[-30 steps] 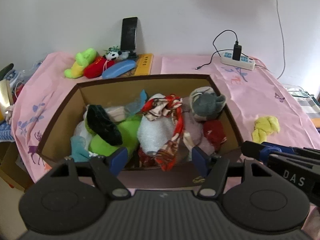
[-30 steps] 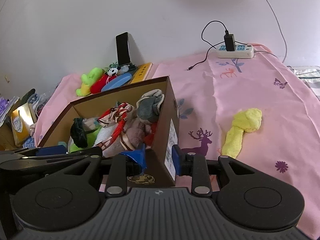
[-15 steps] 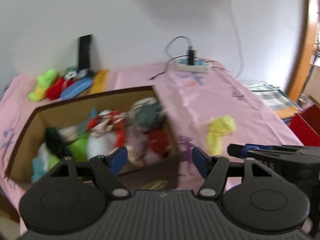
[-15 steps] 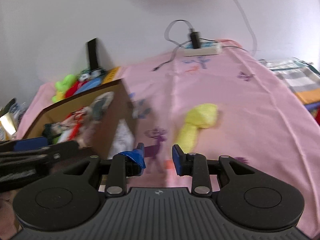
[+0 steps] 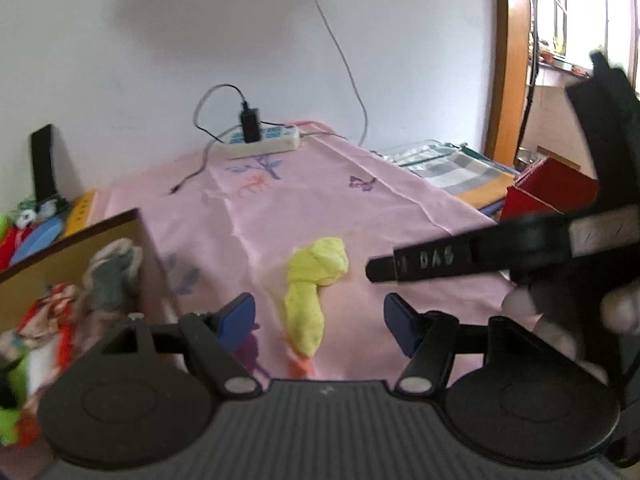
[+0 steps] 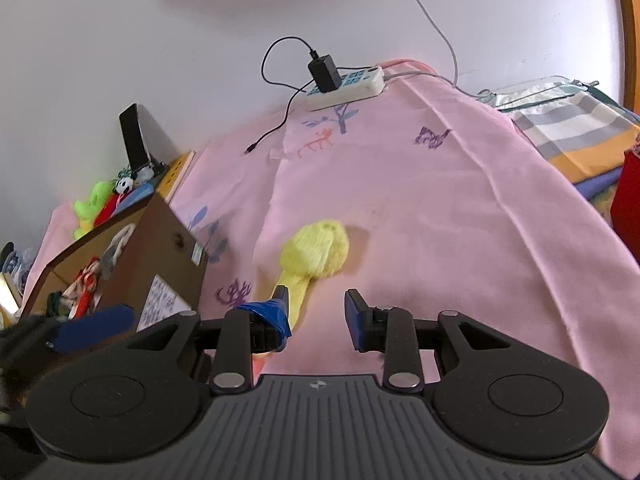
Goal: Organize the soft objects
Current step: 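Move both grippers to the yellow plush on the sheet and close on it, then lift the yellow plush and carry it into the cardboard box with both grippers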
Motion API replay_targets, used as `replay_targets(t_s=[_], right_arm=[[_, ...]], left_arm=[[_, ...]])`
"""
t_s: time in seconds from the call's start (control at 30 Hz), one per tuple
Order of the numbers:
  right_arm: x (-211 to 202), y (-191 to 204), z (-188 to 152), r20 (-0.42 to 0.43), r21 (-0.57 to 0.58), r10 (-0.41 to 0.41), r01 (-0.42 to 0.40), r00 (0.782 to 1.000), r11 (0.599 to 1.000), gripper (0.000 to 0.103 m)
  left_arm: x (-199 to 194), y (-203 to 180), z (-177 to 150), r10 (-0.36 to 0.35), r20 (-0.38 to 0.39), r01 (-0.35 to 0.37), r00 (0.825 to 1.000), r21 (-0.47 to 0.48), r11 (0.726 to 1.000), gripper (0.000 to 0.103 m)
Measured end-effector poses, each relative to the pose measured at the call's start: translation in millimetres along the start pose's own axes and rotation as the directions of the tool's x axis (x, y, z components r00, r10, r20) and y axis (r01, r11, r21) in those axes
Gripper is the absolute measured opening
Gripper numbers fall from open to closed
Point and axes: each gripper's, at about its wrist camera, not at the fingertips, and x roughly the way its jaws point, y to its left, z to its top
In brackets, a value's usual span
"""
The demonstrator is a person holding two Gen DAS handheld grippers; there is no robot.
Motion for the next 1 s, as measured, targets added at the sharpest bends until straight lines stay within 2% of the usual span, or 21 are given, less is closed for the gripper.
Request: replay_targets(t_s=[0.27, 0.43, 0.73, 0.77, 0.83, 0.87, 1.0], right_arm=[[29, -19, 23, -0.059, 0.075, 0.066, -0.062, 0.996, 0.995, 0.014], [50, -22, 29, -0.085, 0.089, 0.070, -0.063, 0.994, 0.994, 0.014], [80, -31, 35, -0.112, 0.160, 0.122, -0.103, 0.986, 0.982, 0.017], [81, -31, 35, -0.114, 0.162, 0.128, -0.109, 0.985, 0.981, 0.018], [86, -29, 35, -0.115, 0.164, 0.141, -0.121, 0.983, 0.979, 0.018], [88, -29, 35, -0.116, 0.166, 0.150, -0.130, 0.982, 0.978, 0.018], [92, -23, 32, -0.108, 0.153, 0.150, -0.133, 0.983, 0.979, 0.020]], left_arm=[[60, 5, 7, 0.016, -0.025, -0.016, 1.000, 0.000, 1.000, 0.066], [96, 10, 11, 0.022, -0.049, -0.022, 0.999, -0.008, 1.000, 0.066], [129, 16, 7, 0.000, -0.095, -0.003, 0.995, -0.040, 0.999, 0.066], [132, 17, 6, -0.004, -0.101, -0.001, 0.995, -0.047, 0.999, 0.065], [137, 20, 4, -0.023, -0.112, 0.016, 0.993, -0.064, 0.998, 0.055], [138, 20, 3, -0.034, -0.119, 0.026, 0.992, -0.070, 0.997, 0.054], [141, 23, 2, -0.026, -0.117, 0.017, 0.993, -0.076, 0.997, 0.043]])
